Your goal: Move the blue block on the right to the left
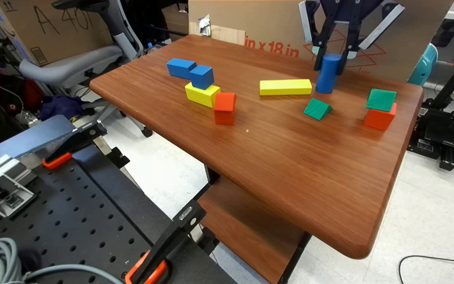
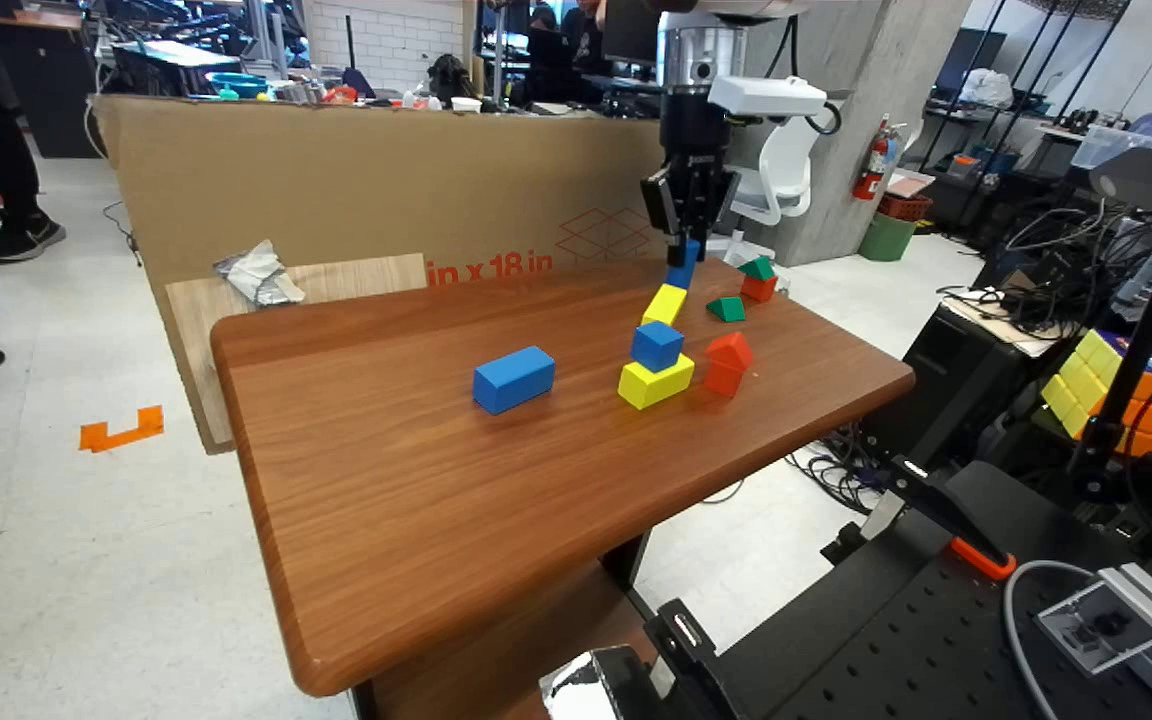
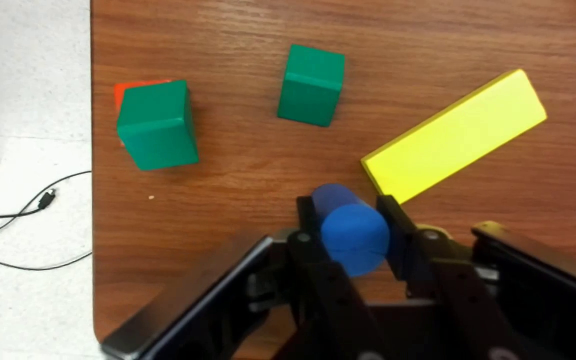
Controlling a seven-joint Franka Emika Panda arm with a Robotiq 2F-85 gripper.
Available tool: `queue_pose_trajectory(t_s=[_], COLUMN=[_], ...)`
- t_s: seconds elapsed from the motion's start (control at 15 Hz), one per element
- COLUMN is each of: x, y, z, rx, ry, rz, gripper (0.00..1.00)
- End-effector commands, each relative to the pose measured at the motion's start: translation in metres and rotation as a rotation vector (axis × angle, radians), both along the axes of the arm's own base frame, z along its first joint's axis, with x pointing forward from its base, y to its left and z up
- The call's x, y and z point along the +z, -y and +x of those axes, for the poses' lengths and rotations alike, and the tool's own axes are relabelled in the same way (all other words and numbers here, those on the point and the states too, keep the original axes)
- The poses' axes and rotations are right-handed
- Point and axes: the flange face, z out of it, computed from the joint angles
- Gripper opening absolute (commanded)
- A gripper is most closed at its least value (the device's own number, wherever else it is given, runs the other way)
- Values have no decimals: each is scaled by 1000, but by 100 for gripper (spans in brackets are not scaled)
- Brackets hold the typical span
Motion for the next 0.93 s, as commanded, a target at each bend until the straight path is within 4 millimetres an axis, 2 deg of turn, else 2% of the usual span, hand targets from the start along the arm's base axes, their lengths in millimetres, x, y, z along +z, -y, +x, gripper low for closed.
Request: queue_pose_trajectory(t_s=[0.0, 0.27, 0.53, 0.73, 0.87], x=[17, 46, 76, 80, 72], y=[-11, -34, -77, -113, -134], z=[1, 5, 12, 20, 23], rx=[-14, 4, 77, 134, 169], ry=[16, 58, 84, 85, 61], rz=[1, 11, 31, 49, 52], gripper=[8, 8, 8, 8, 8])
